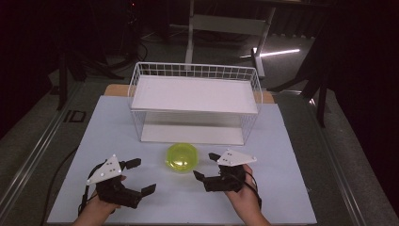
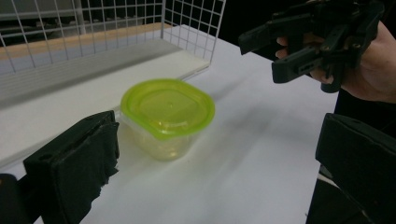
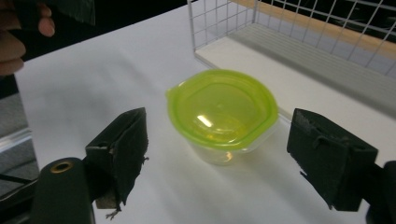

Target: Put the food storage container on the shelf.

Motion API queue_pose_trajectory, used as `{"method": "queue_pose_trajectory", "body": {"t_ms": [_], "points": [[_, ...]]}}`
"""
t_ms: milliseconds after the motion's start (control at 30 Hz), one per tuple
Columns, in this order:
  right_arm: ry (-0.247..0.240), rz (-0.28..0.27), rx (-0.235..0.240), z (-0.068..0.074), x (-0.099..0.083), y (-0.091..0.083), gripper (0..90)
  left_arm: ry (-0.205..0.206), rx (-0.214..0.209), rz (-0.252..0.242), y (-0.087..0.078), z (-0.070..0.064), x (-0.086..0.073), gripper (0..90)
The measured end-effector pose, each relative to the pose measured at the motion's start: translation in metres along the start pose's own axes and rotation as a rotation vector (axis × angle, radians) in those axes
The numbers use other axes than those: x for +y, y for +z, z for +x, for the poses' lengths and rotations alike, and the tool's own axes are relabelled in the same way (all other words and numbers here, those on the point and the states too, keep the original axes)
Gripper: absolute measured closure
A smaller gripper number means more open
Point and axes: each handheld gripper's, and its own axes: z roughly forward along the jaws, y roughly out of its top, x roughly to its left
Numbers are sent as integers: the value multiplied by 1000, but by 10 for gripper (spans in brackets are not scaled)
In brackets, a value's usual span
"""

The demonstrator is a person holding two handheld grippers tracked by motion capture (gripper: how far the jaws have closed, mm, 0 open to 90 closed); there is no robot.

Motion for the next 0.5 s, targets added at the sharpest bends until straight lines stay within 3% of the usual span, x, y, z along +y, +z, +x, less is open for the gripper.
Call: {"method": "queue_pose_trajectory", "body": {"t_ms": [133,200,267,433,500], "points": [[0,11,-20,-3,8,0,241,-1,12,1,4,6,10,5],[16,-3,-9,-6,11,0,242,-10,-3,7,6,11,13,5],[12,-10,-33,-8,13,2,240,-10,0,23,9,14,15,5],[57,-37,-15,-18,18,6,191,-25,-8,38,18,20,18,5],[55,-46,-20,-22,20,7,155,-25,-7,40,22,22,19,5]]}}
